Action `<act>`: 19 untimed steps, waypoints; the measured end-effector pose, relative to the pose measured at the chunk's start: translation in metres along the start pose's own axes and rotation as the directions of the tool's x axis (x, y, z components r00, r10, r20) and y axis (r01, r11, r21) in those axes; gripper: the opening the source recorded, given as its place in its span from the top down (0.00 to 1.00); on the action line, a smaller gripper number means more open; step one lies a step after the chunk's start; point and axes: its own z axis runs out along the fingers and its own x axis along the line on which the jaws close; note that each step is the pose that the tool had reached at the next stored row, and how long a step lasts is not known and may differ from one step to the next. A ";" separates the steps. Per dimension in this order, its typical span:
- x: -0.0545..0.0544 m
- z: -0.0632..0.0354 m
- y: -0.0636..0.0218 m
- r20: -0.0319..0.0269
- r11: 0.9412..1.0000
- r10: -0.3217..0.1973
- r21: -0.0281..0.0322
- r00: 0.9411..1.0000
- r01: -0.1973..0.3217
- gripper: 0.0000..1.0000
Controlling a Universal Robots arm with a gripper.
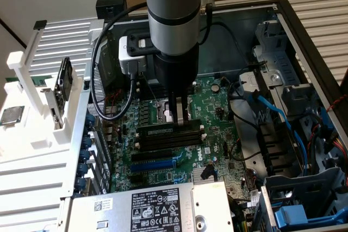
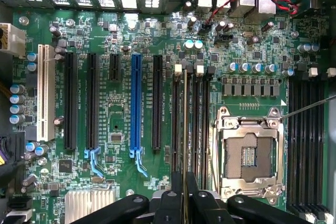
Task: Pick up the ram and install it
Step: 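Insert the ram into the slot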
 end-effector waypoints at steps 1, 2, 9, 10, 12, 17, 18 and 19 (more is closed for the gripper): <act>0.000 0.0000 0.0000 0.000 1.000 0.000 0.000 1.000 0.000 0.86; 0.000 0.0000 0.0000 0.000 1.000 0.000 0.000 1.000 0.000 0.86; 0.000 0.0001 -0.0001 0.000 1.000 -0.015 -0.001 1.000 0.015 0.86; 0.000 0.0006 -0.0003 0.001 1.000 -0.015 -0.001 1.000 0.015 0.86; 0.000 0.0014 -0.0008 0.004 1.000 -0.015 -0.001 1.000 0.015 0.86; 0.001 0.0065 -0.0011 0.014 1.000 -0.015 -0.001 1.000 0.015 0.86; 0.001 0.0073 -0.0011 0.016 1.000 -0.015 0.000 1.000 0.015 0.86; 0.001 0.0081 -0.0011 0.017 1.000 -0.015 0.000 1.000 0.015 0.86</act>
